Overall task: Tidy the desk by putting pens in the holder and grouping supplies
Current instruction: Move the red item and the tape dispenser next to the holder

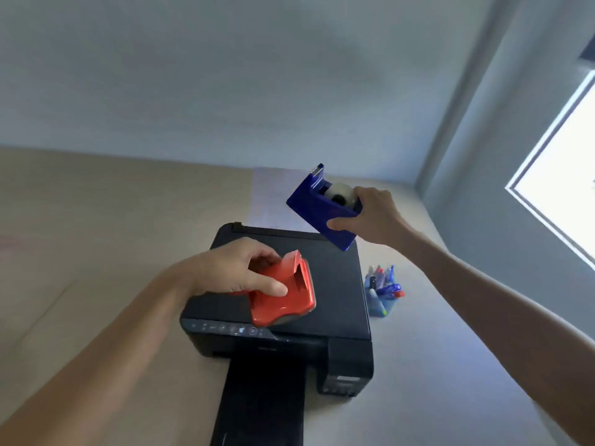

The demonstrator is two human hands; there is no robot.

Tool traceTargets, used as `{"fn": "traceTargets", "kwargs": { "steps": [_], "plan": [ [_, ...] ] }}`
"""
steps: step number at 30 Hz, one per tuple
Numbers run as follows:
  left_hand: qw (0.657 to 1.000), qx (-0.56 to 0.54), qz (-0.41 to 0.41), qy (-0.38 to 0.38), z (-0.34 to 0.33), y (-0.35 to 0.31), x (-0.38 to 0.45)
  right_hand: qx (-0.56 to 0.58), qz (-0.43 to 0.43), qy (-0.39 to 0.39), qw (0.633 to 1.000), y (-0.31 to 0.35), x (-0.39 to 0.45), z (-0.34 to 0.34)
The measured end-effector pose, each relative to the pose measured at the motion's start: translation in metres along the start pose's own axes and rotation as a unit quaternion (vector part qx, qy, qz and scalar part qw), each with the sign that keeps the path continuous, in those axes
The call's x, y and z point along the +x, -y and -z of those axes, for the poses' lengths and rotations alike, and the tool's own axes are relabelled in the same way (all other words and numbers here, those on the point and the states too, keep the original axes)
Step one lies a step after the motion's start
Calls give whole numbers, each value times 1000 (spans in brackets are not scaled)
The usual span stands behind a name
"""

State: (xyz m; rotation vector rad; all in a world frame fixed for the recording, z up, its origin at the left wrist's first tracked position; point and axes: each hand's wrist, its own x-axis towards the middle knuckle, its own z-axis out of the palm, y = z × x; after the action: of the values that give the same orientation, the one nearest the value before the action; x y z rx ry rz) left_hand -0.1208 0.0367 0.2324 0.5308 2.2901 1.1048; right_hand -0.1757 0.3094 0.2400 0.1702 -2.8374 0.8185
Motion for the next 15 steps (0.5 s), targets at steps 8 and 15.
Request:
{"fn": "traceTargets", "kwargs": {
  "steps": [8,15],
  "plan": [
    [981,66,-68,169,-153,-101,132,-29,-195,-63,978,-185,-69,79],
    [952,210,23,221,-260,-90,217,34,-324,-40,944,-280,-121,34]
  ]
}}
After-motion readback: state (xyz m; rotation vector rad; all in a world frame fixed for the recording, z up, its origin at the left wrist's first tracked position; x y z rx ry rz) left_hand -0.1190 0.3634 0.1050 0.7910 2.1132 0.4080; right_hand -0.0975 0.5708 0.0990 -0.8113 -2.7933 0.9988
